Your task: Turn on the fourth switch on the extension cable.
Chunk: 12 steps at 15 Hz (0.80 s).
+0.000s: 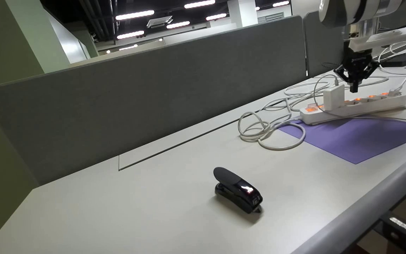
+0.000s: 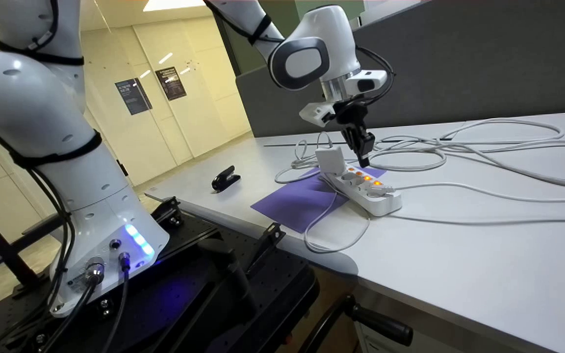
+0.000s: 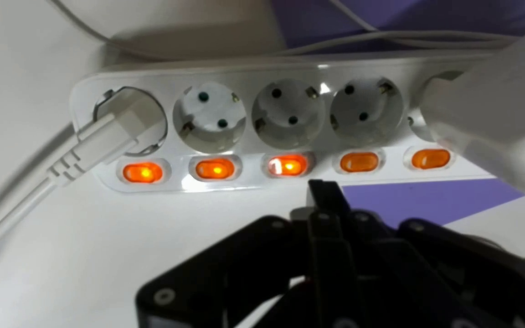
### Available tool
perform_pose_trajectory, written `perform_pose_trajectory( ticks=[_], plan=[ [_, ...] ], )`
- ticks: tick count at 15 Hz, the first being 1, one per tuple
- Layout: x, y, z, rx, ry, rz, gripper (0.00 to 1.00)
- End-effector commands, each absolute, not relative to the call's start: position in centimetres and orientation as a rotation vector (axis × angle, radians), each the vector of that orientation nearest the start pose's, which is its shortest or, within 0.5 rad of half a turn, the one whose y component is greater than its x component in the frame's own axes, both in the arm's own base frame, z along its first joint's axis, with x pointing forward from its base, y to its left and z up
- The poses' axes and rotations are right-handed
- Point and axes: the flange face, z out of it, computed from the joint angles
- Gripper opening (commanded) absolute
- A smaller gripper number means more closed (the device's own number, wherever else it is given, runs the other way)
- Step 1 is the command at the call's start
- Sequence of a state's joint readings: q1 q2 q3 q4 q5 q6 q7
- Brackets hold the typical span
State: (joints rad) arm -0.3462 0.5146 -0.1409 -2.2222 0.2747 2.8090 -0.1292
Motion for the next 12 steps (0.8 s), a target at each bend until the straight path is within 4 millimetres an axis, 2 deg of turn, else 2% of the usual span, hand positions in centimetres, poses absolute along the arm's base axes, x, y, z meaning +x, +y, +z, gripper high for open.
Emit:
perform_pose_trajectory(
  ticks=[1,12],
  plan=[
    [48.8,-27.3,14.4,-2.973,0.936,-0.13,0.0],
    [49.2,-26.4,13.3,-2.964,0.911,-0.114,0.0]
  ],
)
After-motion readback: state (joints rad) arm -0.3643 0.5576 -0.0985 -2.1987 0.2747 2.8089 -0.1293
